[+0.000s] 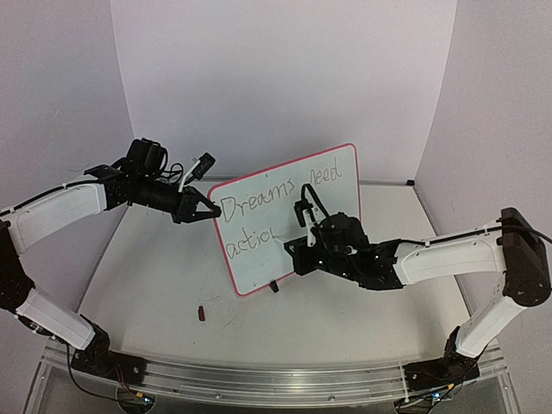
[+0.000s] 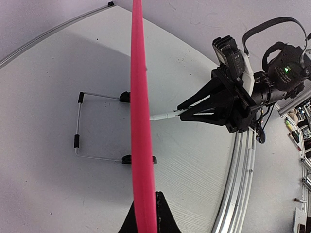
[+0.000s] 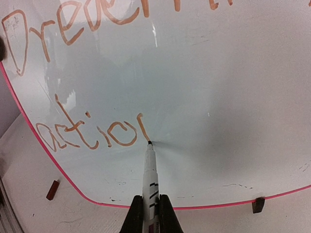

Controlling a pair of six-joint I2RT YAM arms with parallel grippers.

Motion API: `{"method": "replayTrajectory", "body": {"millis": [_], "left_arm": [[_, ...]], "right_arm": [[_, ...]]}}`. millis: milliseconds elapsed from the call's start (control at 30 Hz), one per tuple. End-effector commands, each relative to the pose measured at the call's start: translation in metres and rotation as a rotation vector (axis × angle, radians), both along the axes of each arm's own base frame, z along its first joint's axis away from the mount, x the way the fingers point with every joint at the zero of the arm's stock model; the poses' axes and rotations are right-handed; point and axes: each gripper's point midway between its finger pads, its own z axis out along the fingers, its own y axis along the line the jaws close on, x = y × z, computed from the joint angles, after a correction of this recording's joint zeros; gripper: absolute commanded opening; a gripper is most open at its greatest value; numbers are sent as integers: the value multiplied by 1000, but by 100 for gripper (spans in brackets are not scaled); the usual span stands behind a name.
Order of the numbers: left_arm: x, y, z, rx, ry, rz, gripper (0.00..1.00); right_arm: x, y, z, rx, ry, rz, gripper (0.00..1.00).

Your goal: Write a sentence on the whiteboard

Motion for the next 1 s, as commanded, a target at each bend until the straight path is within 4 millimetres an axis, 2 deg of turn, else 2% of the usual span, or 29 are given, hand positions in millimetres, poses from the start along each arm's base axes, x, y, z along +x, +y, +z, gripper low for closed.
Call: {"method": "replayTrajectory", "body": {"millis": [0,267,600,967], "left_arm": [[-16,-2,-43,106,131,-28,0],[-17,-2,-43,107,133,-30,0],[-17,-2,-43,106,131,-31,0],[-17,-2,-43,109,132,-30,0]], "right_arm": [[3,3,10,35,-10,2,0],[6,11,37,86,-57,19,0],[11,11,49,87,-96,7,0],[19,4,53,67,-132,-51,0]]}}
